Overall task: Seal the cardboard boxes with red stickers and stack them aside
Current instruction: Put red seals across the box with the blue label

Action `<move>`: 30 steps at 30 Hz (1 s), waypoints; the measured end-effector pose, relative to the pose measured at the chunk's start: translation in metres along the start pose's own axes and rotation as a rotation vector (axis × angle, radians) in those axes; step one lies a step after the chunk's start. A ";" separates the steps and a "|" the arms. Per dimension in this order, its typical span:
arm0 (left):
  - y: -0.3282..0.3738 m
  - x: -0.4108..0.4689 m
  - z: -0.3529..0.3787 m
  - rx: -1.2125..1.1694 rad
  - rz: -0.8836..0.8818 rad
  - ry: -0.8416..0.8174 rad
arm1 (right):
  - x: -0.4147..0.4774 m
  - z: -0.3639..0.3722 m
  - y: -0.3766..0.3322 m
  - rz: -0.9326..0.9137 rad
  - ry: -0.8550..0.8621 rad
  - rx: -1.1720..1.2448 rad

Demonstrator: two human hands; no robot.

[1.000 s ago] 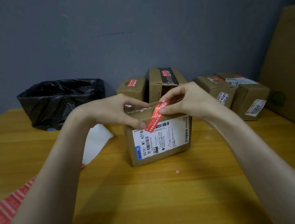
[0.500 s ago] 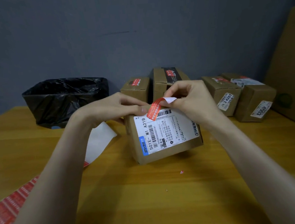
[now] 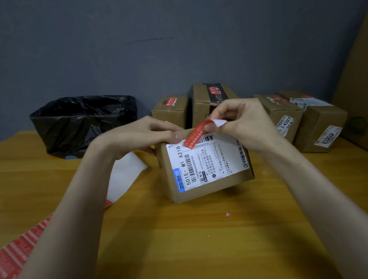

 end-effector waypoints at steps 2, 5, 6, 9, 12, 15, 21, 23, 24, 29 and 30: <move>-0.002 0.000 -0.001 -0.022 0.005 0.006 | 0.001 -0.005 0.001 0.017 0.023 0.082; -0.002 -0.002 -0.002 -0.040 0.049 -0.007 | 0.001 -0.012 -0.001 0.005 -0.003 0.153; 0.000 -0.003 -0.002 -0.034 0.074 -0.021 | 0.001 -0.014 -0.003 0.000 -0.016 0.194; 0.004 -0.003 -0.002 0.032 0.113 -0.064 | 0.000 -0.022 -0.010 -0.007 -0.042 0.292; 0.007 -0.002 0.001 0.165 0.129 -0.157 | 0.000 -0.029 -0.014 0.018 -0.044 0.247; 0.009 -0.004 0.001 0.217 0.102 -0.224 | 0.000 -0.031 -0.018 0.014 -0.023 0.186; 0.045 -0.004 -0.001 0.148 0.273 0.261 | 0.000 -0.024 -0.026 -0.041 -0.040 -0.145; 0.060 -0.002 0.005 0.111 0.354 0.437 | 0.000 -0.018 -0.028 -0.066 -0.049 -0.232; 0.066 -0.001 0.009 0.152 0.397 0.483 | -0.001 -0.016 -0.029 -0.082 -0.048 -0.277; 0.079 0.000 0.018 0.399 0.566 0.664 | 0.001 -0.012 -0.029 -0.098 -0.034 -0.340; 0.080 -0.001 0.019 0.412 0.589 0.688 | 0.001 -0.011 -0.029 -0.101 -0.039 -0.350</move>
Point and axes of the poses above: each hand's wrist, its own x-axis towards the middle knuckle, its own z-axis out of the palm, y = z × x, the point moved 2 cm from there along x, towards the middle knuckle, and after that the axes turned 3 degrees about z, right-handed, at the moved point
